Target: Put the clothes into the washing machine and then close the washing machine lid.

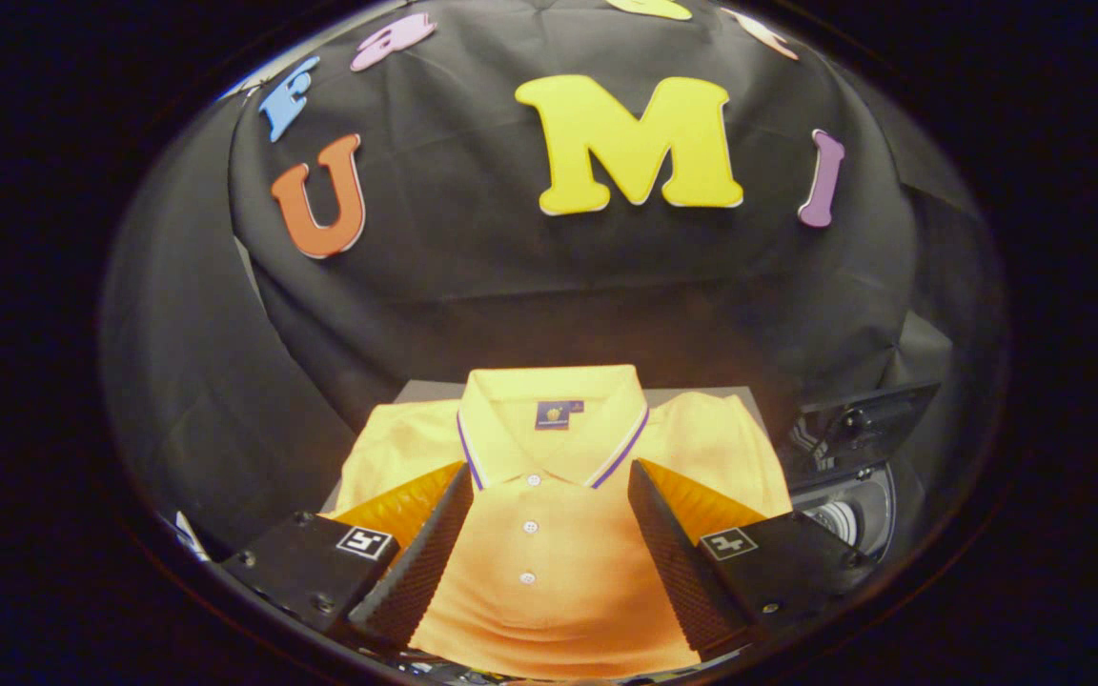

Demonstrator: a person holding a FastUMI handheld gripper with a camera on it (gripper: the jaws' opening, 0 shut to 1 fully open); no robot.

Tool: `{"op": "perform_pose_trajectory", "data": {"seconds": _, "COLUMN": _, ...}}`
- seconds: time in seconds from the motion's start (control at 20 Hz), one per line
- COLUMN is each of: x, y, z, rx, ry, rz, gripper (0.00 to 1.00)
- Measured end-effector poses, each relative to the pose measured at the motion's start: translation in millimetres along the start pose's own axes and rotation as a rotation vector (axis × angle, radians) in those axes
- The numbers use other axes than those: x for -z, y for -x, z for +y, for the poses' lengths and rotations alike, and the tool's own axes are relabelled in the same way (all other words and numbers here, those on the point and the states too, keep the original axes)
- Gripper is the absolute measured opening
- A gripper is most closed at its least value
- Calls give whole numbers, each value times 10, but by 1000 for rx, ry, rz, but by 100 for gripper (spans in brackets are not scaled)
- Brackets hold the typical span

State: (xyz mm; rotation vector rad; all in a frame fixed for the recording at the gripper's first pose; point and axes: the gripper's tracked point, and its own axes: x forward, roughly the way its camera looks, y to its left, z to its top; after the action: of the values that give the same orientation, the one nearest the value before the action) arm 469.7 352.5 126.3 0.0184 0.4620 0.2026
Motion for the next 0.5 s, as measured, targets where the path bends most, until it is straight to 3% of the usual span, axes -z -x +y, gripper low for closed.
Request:
{"op": "perform_pose_trajectory", "data": {"seconds": 0.2, "x": 276, "y": -267, "z": 43, "rx": 53, "ry": 45, "rz": 80, "gripper": 98}}
{"op": "perform_pose_trajectory", "data": {"seconds": 0.35, "x": 321, "y": -291, "z": 44, "rx": 95, "ry": 93, "rz": 66, "gripper": 97}}
{"op": "perform_pose_trajectory", "data": {"seconds": 0.5, "x": 314, "y": -316, "z": 51, "rx": 121, "ry": 55, "rz": 50, "gripper": 98}}
